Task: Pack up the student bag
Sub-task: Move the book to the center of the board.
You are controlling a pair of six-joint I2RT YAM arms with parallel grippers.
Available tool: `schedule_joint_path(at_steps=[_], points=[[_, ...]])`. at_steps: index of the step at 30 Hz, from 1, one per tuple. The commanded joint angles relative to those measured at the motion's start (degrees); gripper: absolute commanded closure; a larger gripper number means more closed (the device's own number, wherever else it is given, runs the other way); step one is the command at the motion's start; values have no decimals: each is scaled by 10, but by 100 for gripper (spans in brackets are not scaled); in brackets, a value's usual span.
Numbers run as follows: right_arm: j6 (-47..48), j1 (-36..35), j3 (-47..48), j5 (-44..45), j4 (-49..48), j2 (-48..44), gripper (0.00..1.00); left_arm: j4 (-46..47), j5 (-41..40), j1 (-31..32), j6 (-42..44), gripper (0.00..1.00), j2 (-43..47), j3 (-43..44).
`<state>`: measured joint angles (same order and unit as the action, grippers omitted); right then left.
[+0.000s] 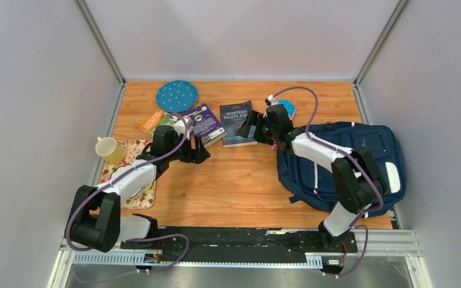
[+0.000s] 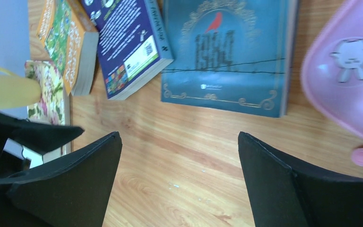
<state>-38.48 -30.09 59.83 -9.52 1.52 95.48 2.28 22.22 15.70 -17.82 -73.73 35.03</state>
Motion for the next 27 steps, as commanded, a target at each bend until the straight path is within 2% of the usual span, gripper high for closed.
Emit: schedule_joint_path(at_steps=[1,4,8,11,15,19,23,27], points=[[5,31,-13,8,26,-39,4,7,46,21,-4,16,33,-7],[7,46,-32,56,60,-100,2,-17,49,27,2,16,67,-19],[-12,74,-57,177,123,-188,0,27,48,28,-22,13,112,-59],[-49,108,-79,217,160,-243,0,64,91,34,-56,13,109,-67],[-81,155,-130,202,163,-309,0,95,108,65,-74,13,84,-53],[-84,167,-157,178,150,-352,1,117,133,105,-64,13,-14,2],[-106,167,-146,243,279,-402,1,160,174,114,-89,15,-135,64],[-156,168,-155,254,386,-482,1,189,178,115,-101,16,-216,101]])
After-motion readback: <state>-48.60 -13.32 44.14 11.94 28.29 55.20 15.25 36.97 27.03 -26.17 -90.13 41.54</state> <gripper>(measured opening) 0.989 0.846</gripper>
